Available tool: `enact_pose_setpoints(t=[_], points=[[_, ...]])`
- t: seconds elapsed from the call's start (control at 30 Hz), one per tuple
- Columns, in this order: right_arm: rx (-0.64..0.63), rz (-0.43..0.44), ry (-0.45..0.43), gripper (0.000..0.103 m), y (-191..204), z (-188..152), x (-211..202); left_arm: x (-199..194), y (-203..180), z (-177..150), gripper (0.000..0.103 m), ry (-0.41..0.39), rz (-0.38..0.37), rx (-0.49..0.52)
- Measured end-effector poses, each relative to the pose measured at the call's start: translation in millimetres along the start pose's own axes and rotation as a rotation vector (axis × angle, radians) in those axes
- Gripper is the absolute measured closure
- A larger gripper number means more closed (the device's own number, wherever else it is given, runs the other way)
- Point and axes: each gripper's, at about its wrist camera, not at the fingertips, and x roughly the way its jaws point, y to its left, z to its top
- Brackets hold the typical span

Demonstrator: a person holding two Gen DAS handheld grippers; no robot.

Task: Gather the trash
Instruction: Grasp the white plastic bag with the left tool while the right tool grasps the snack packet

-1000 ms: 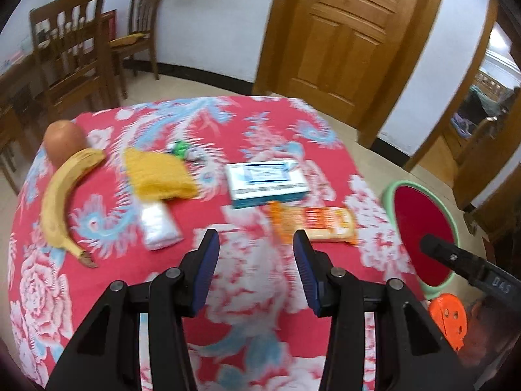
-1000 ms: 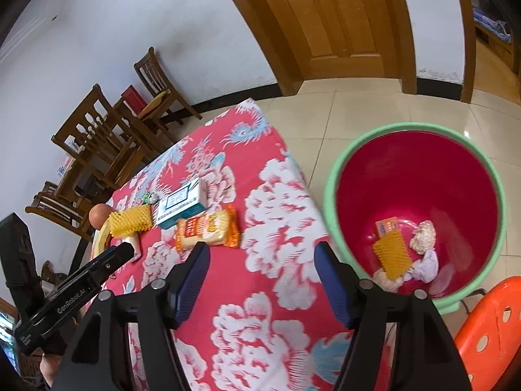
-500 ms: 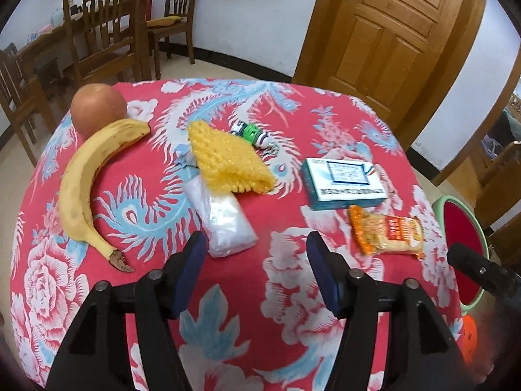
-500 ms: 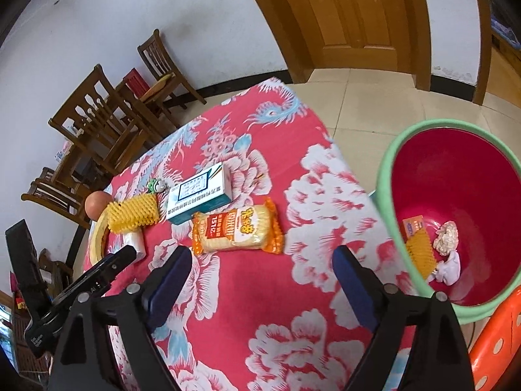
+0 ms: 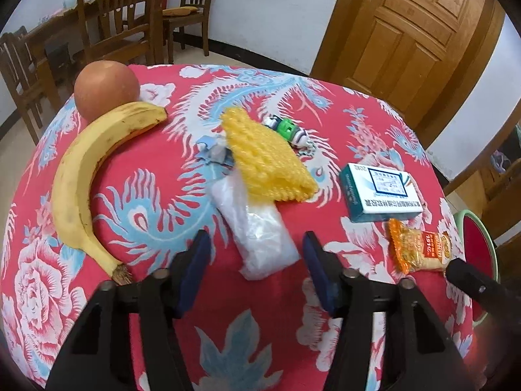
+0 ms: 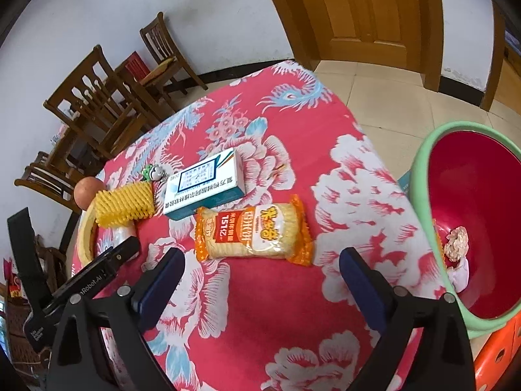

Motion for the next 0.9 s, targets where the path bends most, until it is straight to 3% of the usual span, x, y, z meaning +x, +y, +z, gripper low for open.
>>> enact_pose_setpoints(t=[0.1, 0.63, 0.73, 0.9], points=[[-0.017, -0.007, 0.010, 0.004, 6, 0, 8, -1, 3, 0, 0.065, -0.007, -0.007, -0.003], [-0.109, -0.136, -0.006, 0.001, 35, 3, 37, -42, 25, -22, 0.066, -0.037, -0.091, -0.042], [-0.164, -0.194, -0.021, 0.015, 42, 0, 40, -48, 25, -27, 0.066, -0.039, -0.097, -0.037], [-0.166, -0.174, -0.029, 0.021, 39, -1, 35, -53, 20, -33, 0.066, -0.038, -0.113, -0.021]])
